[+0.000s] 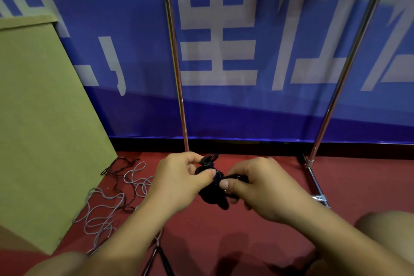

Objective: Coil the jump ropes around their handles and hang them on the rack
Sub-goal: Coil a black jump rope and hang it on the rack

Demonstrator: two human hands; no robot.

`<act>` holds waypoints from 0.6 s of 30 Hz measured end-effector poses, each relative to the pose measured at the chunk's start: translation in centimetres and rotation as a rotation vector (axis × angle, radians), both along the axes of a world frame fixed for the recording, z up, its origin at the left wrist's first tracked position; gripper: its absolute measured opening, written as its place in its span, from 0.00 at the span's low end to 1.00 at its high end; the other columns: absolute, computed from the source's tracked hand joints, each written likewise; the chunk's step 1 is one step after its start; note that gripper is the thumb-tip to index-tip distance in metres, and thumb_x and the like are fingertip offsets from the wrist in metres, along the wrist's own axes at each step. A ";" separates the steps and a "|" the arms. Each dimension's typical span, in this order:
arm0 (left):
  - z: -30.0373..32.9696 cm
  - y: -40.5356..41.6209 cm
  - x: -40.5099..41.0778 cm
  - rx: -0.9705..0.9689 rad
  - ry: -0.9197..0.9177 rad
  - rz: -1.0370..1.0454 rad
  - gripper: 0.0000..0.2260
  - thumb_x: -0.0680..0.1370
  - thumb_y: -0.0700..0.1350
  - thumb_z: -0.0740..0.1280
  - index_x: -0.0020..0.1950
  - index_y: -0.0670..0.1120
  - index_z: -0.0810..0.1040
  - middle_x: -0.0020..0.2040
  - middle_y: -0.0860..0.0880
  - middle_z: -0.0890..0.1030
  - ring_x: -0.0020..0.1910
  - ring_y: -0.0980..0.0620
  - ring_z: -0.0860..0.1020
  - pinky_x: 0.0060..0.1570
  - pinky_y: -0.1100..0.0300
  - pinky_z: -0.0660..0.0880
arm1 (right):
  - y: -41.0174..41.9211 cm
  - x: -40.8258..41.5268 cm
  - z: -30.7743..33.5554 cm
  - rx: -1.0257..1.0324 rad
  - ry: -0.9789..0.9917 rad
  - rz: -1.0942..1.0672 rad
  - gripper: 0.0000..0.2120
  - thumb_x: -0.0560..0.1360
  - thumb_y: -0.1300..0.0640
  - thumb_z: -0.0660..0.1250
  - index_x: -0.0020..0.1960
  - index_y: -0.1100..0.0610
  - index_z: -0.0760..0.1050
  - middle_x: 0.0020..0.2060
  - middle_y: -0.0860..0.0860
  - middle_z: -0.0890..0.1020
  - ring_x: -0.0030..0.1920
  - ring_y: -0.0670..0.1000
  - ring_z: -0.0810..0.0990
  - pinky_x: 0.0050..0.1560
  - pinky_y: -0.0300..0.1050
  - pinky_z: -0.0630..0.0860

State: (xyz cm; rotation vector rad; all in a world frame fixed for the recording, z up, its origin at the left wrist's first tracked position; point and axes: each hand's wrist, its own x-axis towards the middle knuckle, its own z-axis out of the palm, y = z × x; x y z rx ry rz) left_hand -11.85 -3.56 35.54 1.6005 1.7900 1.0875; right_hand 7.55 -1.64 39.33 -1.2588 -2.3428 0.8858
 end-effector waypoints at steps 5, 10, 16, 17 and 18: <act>0.2 -0.2 -0.6 -0.076 -0.106 -0.098 0.02 0.75 0.48 0.74 0.44 0.51 0.85 0.28 0.48 0.72 0.26 0.55 0.65 0.28 0.62 0.61 | 0.2 0.4 0.7 -0.221 0.112 -0.032 0.16 0.79 0.44 0.64 0.42 0.55 0.79 0.22 0.50 0.79 0.20 0.44 0.71 0.24 0.36 0.67; 0.1 -0.4 -0.7 -0.149 -0.174 -0.208 0.16 0.69 0.63 0.70 0.47 0.52 0.84 0.43 0.32 0.81 0.36 0.49 0.74 0.40 0.53 0.69 | 0.7 0.4 0.7 -0.437 0.369 -0.124 0.18 0.78 0.47 0.66 0.40 0.61 0.77 0.21 0.52 0.72 0.20 0.48 0.66 0.23 0.38 0.63; 0.7 -0.6 -0.4 -0.107 -0.094 -0.305 0.22 0.77 0.62 0.62 0.44 0.44 0.79 0.36 0.49 0.76 0.36 0.54 0.72 0.41 0.52 0.69 | 1.0 0.2 0.6 -0.566 0.524 -0.142 0.14 0.77 0.49 0.68 0.39 0.58 0.79 0.29 0.52 0.77 0.28 0.47 0.73 0.30 0.38 0.71; 0.8 -0.7 -0.3 -0.108 -0.075 -0.322 0.23 0.77 0.64 0.60 0.42 0.44 0.77 0.35 0.50 0.74 0.36 0.54 0.71 0.41 0.53 0.68 | 1.1 0.2 0.6 -0.565 0.534 -0.134 0.13 0.77 0.50 0.69 0.38 0.58 0.79 0.30 0.52 0.77 0.29 0.47 0.73 0.31 0.39 0.72; 1.1 -1.0 -0.1 -0.117 -0.083 -0.339 0.24 0.77 0.65 0.59 0.40 0.44 0.75 0.36 0.50 0.73 0.36 0.54 0.70 0.41 0.53 0.68 | 1.1 0.2 0.6 -0.560 0.543 -0.122 0.13 0.77 0.50 0.69 0.38 0.58 0.79 0.30 0.53 0.78 0.29 0.47 0.74 0.32 0.39 0.72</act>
